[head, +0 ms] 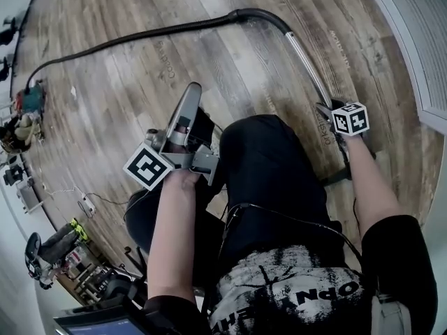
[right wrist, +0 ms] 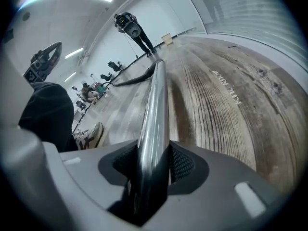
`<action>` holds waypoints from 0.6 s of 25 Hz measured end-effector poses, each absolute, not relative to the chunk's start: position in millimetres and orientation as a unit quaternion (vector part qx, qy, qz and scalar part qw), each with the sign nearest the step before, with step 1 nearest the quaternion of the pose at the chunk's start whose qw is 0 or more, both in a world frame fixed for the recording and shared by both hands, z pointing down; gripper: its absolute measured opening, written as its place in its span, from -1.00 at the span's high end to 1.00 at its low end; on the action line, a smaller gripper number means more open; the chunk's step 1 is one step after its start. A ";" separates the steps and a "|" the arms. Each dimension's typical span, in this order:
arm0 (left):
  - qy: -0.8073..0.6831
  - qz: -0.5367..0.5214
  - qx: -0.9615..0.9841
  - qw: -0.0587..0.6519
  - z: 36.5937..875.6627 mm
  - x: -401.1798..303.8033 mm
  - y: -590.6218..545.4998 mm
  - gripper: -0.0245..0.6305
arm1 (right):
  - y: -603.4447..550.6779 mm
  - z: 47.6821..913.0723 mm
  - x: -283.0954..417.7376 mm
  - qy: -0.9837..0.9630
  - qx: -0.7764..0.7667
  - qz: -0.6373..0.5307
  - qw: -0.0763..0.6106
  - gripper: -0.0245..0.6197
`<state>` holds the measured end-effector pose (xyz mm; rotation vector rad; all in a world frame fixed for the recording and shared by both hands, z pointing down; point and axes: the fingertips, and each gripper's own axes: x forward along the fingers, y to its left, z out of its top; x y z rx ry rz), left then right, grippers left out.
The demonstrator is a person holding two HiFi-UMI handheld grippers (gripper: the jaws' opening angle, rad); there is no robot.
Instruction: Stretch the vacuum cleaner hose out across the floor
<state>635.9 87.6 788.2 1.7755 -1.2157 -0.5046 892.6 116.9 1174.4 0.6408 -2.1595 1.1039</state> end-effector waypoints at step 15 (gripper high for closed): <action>-0.497 -0.148 0.746 0.419 791.1 628.4 92.2 0.93 | 101.3 1108.6 916.8 -0.852 0.299 0.402 0.150 0.33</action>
